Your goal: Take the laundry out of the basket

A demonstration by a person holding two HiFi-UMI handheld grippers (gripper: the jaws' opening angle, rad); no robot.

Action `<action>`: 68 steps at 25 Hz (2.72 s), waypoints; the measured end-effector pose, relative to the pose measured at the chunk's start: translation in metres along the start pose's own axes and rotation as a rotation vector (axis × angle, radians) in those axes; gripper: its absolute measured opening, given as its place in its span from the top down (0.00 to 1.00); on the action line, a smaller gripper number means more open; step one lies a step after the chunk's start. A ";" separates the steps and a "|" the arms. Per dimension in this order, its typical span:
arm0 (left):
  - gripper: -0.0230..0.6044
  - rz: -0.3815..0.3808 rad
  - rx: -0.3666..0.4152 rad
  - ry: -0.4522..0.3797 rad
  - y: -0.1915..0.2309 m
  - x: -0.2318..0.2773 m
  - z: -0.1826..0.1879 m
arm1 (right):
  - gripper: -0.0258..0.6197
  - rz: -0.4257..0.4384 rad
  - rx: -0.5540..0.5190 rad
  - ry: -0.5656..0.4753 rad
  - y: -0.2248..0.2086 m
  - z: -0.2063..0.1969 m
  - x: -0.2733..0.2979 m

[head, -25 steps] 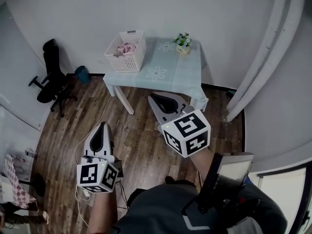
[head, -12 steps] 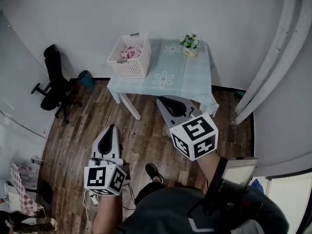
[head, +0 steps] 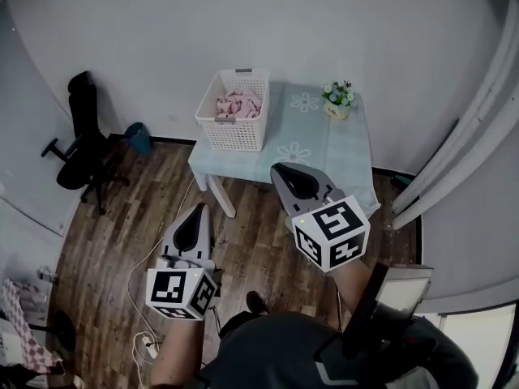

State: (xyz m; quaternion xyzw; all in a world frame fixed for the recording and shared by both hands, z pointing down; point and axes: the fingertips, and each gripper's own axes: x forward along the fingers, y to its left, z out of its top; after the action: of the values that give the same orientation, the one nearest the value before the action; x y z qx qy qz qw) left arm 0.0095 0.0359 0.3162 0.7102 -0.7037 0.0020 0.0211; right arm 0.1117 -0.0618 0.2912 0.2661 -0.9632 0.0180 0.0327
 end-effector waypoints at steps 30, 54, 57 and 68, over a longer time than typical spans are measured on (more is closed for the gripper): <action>0.95 -0.090 -0.033 0.044 0.179 0.189 -0.006 | 0.93 -0.079 0.017 0.091 -0.070 -0.006 0.240; 0.95 -0.179 0.004 0.072 0.255 0.405 0.014 | 0.64 -0.153 0.091 0.151 -0.219 -0.010 0.402; 0.95 -0.220 0.002 0.080 0.280 0.423 0.011 | 0.55 -0.184 0.120 0.190 -0.220 -0.020 0.428; 0.95 -0.372 -0.017 0.134 0.351 0.477 -0.020 | 0.26 -0.286 0.283 0.500 -0.233 -0.122 0.511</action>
State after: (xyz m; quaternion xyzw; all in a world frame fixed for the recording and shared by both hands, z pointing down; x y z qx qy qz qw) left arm -0.3361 -0.4431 0.3610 0.8260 -0.5575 0.0397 0.0740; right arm -0.2000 -0.5171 0.4538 0.3881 -0.8660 0.2119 0.2334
